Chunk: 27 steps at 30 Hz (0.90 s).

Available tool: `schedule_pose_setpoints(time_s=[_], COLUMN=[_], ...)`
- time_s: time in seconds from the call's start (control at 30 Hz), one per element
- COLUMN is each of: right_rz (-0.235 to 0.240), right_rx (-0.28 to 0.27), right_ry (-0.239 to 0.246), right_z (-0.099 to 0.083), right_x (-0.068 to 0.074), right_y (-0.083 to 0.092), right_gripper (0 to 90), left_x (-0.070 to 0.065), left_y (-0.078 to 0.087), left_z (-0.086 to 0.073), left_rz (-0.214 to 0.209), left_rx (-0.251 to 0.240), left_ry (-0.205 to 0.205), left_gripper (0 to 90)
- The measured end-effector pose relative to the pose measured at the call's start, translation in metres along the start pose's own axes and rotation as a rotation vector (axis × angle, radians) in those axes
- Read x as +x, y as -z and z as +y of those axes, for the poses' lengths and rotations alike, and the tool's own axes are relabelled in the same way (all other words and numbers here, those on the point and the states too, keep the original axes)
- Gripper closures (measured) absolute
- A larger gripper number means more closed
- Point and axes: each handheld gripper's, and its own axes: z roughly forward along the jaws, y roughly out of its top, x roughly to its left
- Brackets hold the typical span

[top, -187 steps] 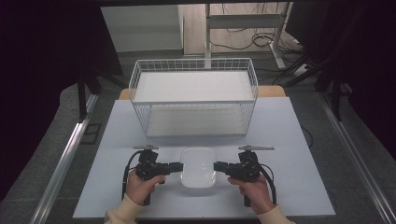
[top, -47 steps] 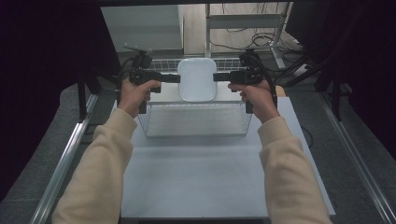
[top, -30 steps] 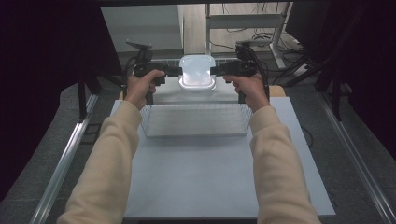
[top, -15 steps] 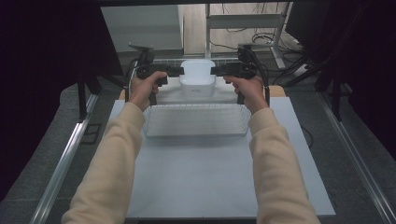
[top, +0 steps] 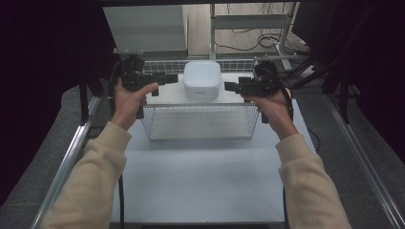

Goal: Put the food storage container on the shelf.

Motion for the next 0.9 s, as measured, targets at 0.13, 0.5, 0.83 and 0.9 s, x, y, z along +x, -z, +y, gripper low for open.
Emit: schedule_pose_setpoints(time_s=[0.13, 0.5, 0.83, 0.9], right_rz=[0.023, 0.037, 0.007, -0.012], right_rx=[-0.012, -0.052, 0.033, 0.059], right_ry=[0.034, 0.138, 0.093, 0.08], right_z=[-0.025, -0.115, -0.205, -0.221], right_x=[0.003, 0.019, 0.01, 0.004], right_y=[0.015, 0.06, 0.063, 0.059], right_gripper=[31.3, 29.4, 26.8, 26.5], left_x=[-0.008, -0.017, -0.003, 0.0], left_y=[0.012, 0.048, 0.03, 0.028], left_z=[-0.025, -0.126, -0.209, -0.216], left_rz=[-0.005, 0.005, 0.065, 0.066], left_rx=[0.01, 0.026, 0.182, 0.188], left_ry=[-0.045, -0.122, -0.122, -0.104], left_gripper=[32.4, 29.4, 28.0, 27.9])
